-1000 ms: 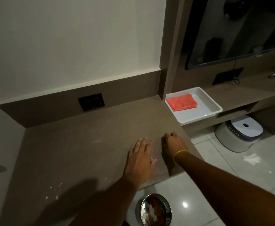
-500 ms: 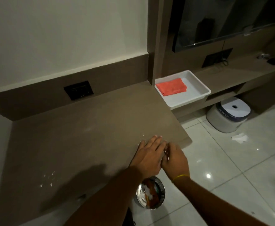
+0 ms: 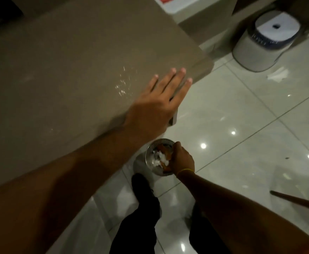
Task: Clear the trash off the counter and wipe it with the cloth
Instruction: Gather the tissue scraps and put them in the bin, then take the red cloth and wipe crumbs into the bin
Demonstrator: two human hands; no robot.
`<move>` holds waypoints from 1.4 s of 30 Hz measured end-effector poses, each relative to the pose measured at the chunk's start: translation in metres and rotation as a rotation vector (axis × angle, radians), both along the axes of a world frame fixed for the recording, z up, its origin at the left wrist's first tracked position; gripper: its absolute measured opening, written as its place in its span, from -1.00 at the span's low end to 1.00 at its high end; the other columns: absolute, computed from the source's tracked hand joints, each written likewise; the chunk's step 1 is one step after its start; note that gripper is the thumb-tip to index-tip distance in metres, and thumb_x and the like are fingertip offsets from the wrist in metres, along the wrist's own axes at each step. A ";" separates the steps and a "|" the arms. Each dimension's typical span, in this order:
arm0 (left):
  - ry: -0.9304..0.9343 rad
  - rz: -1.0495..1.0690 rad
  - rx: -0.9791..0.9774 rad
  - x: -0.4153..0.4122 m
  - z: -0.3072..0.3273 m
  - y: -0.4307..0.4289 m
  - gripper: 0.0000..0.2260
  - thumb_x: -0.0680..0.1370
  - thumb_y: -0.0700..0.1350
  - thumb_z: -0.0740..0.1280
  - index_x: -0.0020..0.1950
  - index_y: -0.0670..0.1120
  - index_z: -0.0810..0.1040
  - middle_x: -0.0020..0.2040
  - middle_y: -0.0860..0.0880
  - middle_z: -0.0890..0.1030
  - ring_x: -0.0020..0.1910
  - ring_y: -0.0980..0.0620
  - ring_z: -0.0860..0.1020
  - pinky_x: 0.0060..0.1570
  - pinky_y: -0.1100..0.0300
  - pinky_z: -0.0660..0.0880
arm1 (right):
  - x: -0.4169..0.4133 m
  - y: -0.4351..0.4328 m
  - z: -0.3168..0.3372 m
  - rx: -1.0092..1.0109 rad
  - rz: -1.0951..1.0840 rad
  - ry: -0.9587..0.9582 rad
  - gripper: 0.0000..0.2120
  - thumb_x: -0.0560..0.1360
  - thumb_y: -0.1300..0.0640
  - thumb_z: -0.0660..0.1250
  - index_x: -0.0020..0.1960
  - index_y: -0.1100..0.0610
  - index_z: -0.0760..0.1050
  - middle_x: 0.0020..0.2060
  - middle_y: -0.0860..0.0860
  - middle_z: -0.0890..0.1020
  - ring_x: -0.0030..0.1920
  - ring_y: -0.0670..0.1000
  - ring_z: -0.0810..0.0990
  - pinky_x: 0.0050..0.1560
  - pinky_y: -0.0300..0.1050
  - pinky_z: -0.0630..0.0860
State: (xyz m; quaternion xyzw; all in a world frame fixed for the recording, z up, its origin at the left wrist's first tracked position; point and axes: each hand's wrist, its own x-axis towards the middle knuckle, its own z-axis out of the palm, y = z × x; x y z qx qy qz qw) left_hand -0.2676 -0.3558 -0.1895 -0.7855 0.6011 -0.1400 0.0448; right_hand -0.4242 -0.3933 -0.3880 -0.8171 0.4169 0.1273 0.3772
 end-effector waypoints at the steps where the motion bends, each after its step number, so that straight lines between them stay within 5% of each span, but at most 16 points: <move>1: -0.021 -0.009 0.003 0.001 -0.003 0.000 -0.21 0.62 -0.09 0.35 0.74 -0.10 -0.04 0.74 -0.20 0.03 0.71 -0.20 0.07 0.65 -0.22 0.16 | 0.001 0.001 -0.017 0.002 -0.013 0.004 -0.51 0.35 -0.06 0.50 0.14 -0.06 0.30 -0.01 0.01 0.69 -0.09 0.15 0.69 -0.18 -0.01 0.57; 6: -0.116 -0.024 -0.002 0.004 -0.013 -0.001 -0.18 0.62 -0.09 0.39 0.73 -0.14 -0.04 0.73 -0.25 0.04 0.71 -0.24 0.06 0.66 -0.23 0.12 | 0.003 0.011 -0.082 0.017 -0.020 0.032 -0.58 0.40 0.12 0.44 0.19 -0.02 0.38 0.04 0.06 0.70 -0.03 0.21 0.69 -0.11 0.01 0.59; 11: -0.132 -0.033 -0.015 0.006 -0.018 0.000 -0.17 0.60 -0.10 0.40 0.73 -0.15 -0.02 0.73 -0.26 0.06 0.71 -0.25 0.06 0.66 -0.23 0.12 | -0.008 0.020 -0.106 0.054 -0.057 -0.002 -0.52 0.43 -0.02 0.48 0.30 -0.05 0.42 0.11 0.04 0.69 0.06 0.19 0.68 0.05 0.07 0.62; 15: -0.068 -0.018 -0.010 0.001 -0.016 0.002 -0.22 0.63 -0.13 0.36 0.73 -0.14 -0.02 0.73 -0.24 0.05 0.71 -0.23 0.06 0.66 -0.24 0.13 | -0.018 0.019 -0.088 0.053 -0.059 0.034 -0.38 0.27 -0.06 0.59 0.25 -0.06 0.41 0.03 0.00 0.72 -0.03 0.10 0.70 0.00 0.06 0.68; 19: 0.086 0.009 0.017 -0.004 0.000 0.002 -0.15 0.57 -0.09 0.41 0.74 -0.11 -0.01 0.74 -0.19 0.05 0.71 -0.19 0.09 0.66 -0.18 0.14 | -0.021 0.011 -0.036 0.058 -0.096 0.031 -0.41 0.26 -0.13 0.56 0.20 -0.06 0.41 -0.01 -0.03 0.70 -0.06 0.07 0.69 -0.04 0.04 0.68; 25: 0.428 0.083 0.062 -0.005 0.017 -0.007 -0.15 0.49 -0.06 0.47 0.71 -0.02 0.15 0.73 -0.12 0.16 0.69 -0.14 0.19 0.62 -0.15 0.22 | -0.012 0.010 0.091 0.037 -0.313 -0.221 -0.80 0.47 0.02 0.39 -0.01 -0.12 0.38 -0.20 -0.11 0.64 -0.21 -0.03 0.64 -0.14 0.12 0.64; 30: 0.621 0.125 0.107 0.001 0.057 -0.014 -0.33 0.67 0.03 0.21 0.73 0.00 0.02 0.76 -0.05 0.03 0.73 -0.08 0.04 0.66 -0.07 -0.01 | 0.027 -0.015 0.213 -0.193 -0.456 -0.496 -0.66 0.51 0.12 0.41 0.19 -0.19 0.44 0.05 -0.19 0.65 0.01 -0.08 0.63 -0.12 -0.02 0.61; 35: 0.813 0.199 -0.097 0.030 0.104 -0.040 -0.39 0.68 0.05 0.17 0.70 0.03 0.06 0.71 0.00 0.23 0.65 0.02 0.26 0.60 0.06 0.25 | 0.068 -0.074 0.280 -0.486 -0.402 -0.620 -0.66 0.47 -0.05 0.29 0.20 0.04 0.54 0.08 -0.07 0.60 0.05 0.03 0.56 0.01 0.21 0.57; 42: 0.789 0.350 -0.304 0.127 0.143 -0.139 -0.34 0.62 0.09 0.34 0.63 0.11 0.10 0.43 -0.07 0.59 0.35 -0.05 0.61 0.29 0.02 0.62 | 0.174 -0.185 0.332 -0.452 -0.237 -0.577 -0.60 0.54 0.11 0.42 0.35 0.05 0.47 0.23 0.02 0.61 0.20 0.03 0.57 0.23 0.11 0.57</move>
